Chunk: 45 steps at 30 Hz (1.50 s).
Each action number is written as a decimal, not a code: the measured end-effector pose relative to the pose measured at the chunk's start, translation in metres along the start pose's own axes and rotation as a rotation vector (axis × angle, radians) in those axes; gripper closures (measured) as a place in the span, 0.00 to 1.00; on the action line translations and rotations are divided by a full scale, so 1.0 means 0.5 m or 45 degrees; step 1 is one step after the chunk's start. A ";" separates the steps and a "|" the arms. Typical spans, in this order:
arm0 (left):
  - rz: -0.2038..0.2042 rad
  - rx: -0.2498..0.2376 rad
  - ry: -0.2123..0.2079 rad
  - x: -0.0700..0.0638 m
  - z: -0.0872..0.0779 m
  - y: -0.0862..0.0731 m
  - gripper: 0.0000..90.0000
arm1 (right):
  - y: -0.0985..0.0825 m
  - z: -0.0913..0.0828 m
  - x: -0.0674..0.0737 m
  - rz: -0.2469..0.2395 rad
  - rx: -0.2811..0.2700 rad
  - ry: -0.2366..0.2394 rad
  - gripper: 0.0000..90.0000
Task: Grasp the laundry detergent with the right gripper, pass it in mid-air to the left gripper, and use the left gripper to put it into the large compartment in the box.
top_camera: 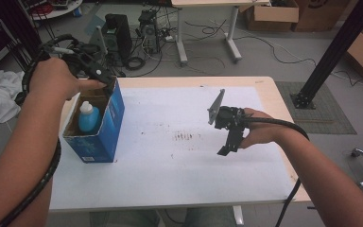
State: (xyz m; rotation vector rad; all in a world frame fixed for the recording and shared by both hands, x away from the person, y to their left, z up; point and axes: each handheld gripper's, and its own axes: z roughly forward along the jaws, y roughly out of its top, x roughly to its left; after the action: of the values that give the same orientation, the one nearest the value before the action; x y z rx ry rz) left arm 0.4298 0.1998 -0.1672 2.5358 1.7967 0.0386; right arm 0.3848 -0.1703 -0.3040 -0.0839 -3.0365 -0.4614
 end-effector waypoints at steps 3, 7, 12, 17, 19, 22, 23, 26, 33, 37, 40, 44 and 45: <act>0.121 -0.005 -0.032 -0.018 0.000 0.009 0.00 | -0.001 -0.001 -0.001 0.003 0.008 -0.002 0.00; 0.224 -0.012 -0.070 -0.039 0.003 0.021 0.00 | -0.002 0.000 -0.005 0.006 0.018 0.002 0.00; 0.374 0.005 -0.115 -0.066 0.011 0.031 0.00 | -0.002 -0.004 -0.007 0.012 0.029 0.000 0.00; 0.625 0.025 -0.182 -0.104 0.024 0.032 0.00 | -0.003 -0.008 -0.009 0.020 0.044 0.000 0.00; 0.780 0.017 -0.263 -0.128 0.032 0.028 0.00 | -0.003 -0.009 -0.009 0.022 0.046 -0.001 0.00; 0.893 0.039 -0.296 -0.147 0.042 0.024 0.00 | -0.001 -0.009 -0.011 0.024 0.054 -0.001 0.00; 0.941 0.049 -0.300 -0.156 0.047 0.022 0.00 | -0.001 -0.009 -0.011 0.020 0.054 -0.002 0.00; 1.080 0.094 -0.332 -0.182 0.061 0.012 0.00 | 0.001 -0.009 -0.013 0.017 0.062 0.002 0.00; 1.255 0.170 -0.326 -0.227 0.094 -0.003 0.00 | 0.003 -0.008 -0.017 0.018 0.066 0.005 0.00; 1.311 0.173 -0.296 -0.242 0.101 -0.009 0.00 | 0.004 -0.011 -0.018 0.021 0.068 0.001 0.00; 1.326 0.171 -0.292 -0.246 0.100 -0.011 0.00 | 0.005 -0.013 -0.018 0.017 0.069 -0.001 0.00; 1.343 0.151 -0.295 -0.254 0.102 -0.012 0.00 | 0.007 -0.014 -0.017 0.011 0.072 -0.003 0.00; 1.348 0.149 -0.292 -0.255 0.102 -0.012 0.00 | 0.008 -0.014 -0.016 0.013 0.071 -0.003 0.00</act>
State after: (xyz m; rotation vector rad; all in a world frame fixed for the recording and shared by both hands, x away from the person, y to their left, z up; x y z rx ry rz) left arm 0.3839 0.0806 -0.2187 3.0635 0.2545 -0.3156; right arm 0.3932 -0.1690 -0.2969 -0.0968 -3.0469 -0.3753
